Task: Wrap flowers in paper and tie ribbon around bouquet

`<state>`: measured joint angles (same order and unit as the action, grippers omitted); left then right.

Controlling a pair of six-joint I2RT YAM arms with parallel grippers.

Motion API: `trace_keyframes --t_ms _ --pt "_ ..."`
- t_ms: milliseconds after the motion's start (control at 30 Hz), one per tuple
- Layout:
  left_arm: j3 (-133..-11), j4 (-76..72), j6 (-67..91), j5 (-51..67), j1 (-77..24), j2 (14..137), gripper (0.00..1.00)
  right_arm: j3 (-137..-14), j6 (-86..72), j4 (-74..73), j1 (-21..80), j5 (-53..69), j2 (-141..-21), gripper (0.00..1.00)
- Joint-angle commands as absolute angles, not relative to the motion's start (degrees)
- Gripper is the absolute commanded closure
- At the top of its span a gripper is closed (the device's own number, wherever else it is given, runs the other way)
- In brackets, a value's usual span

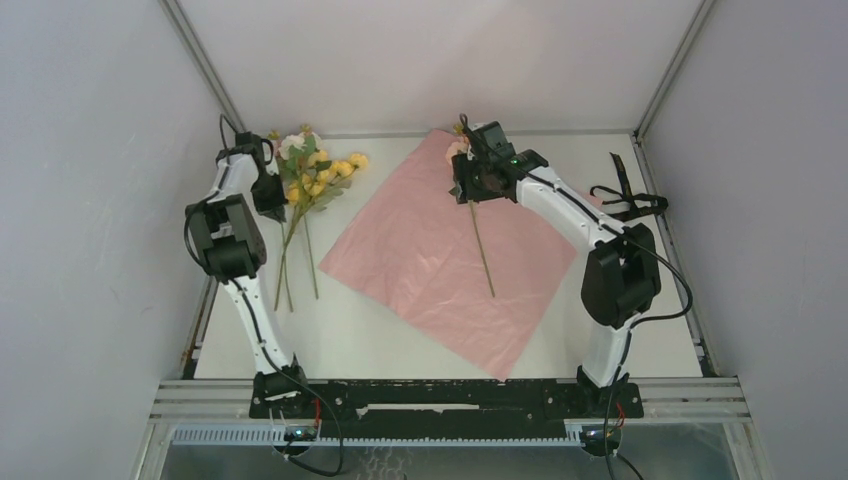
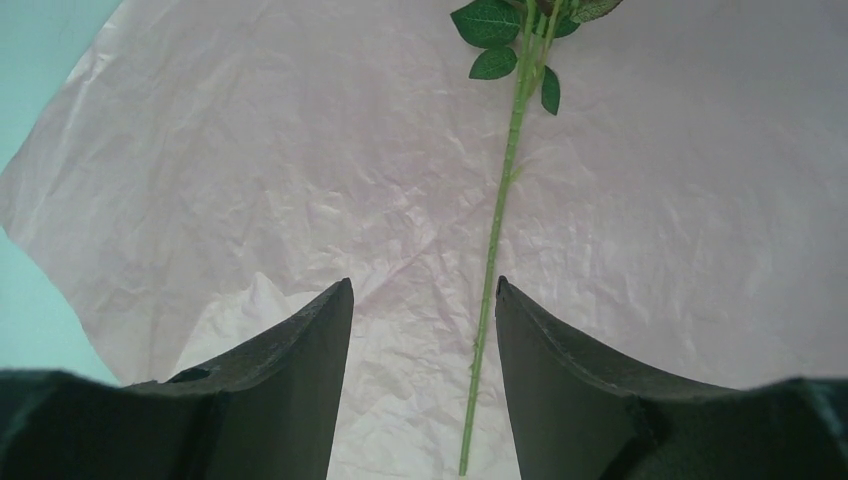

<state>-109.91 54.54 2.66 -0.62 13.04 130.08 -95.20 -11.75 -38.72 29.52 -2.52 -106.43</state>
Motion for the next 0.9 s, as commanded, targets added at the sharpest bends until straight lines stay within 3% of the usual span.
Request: trace_keyframes --t_ms 0,167,433,533,667,867 --pt "-106.0 50.6 7.3 6.3 17.1 117.2 1.00 -95.0 -9.8 -36.3 30.8 -2.3 -100.6 0.37" --pt "-98.2 45.0 9.1 13.6 17.7 103.2 1.00 -90.6 -8.5 -30.1 31.6 5.1 -95.7 0.37" --pt "-91.0 38.6 17.0 36.5 13.1 89.0 1.00 -78.9 -15.4 -3.4 34.0 31.8 -89.4 0.38" --pt "-89.9 36.4 20.0 40.4 6.3 86.3 1.00 -79.0 -18.0 6.0 37.7 32.8 -90.8 0.34" --pt "-87.9 33.2 23.6 42.0 -3.1 83.2 1.00 -80.4 -19.7 12.7 42.9 29.9 -93.9 0.10" --pt "-85.3 28.9 26.1 41.7 -10.1 80.9 1.00 -84.1 -22.2 12.5 45.6 27.8 -99.2 0.10"
